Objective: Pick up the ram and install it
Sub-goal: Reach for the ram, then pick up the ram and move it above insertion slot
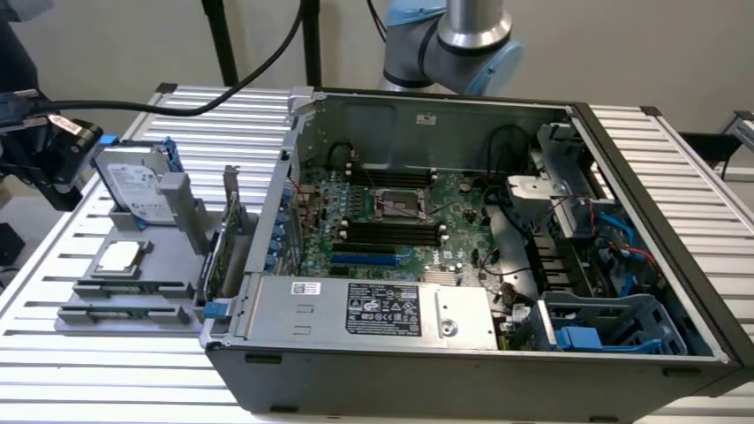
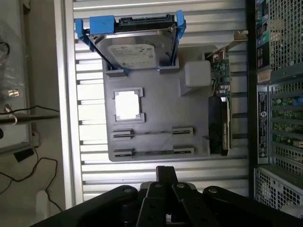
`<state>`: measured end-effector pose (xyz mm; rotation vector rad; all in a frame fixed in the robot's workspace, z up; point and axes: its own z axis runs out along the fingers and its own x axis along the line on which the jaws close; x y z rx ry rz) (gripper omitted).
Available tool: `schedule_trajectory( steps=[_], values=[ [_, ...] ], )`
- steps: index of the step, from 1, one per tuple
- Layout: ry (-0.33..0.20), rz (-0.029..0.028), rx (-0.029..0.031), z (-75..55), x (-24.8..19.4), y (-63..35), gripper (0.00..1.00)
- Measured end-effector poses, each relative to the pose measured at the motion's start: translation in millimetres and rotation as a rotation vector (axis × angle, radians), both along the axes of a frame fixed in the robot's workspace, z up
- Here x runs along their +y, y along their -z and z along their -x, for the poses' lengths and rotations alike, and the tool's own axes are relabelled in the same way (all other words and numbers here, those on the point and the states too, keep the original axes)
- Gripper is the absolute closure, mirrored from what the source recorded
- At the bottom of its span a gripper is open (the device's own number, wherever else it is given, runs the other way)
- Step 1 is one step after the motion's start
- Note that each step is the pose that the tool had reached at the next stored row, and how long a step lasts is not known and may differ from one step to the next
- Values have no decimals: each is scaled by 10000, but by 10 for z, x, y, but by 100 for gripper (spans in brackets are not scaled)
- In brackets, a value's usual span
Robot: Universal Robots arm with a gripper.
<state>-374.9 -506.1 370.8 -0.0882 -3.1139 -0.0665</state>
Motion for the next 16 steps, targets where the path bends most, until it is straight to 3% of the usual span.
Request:
schedule_trajectory(
  steps=[16],
  values=[
    [-84, 15, 0, 12, -2, 17, 89]
  ],
)
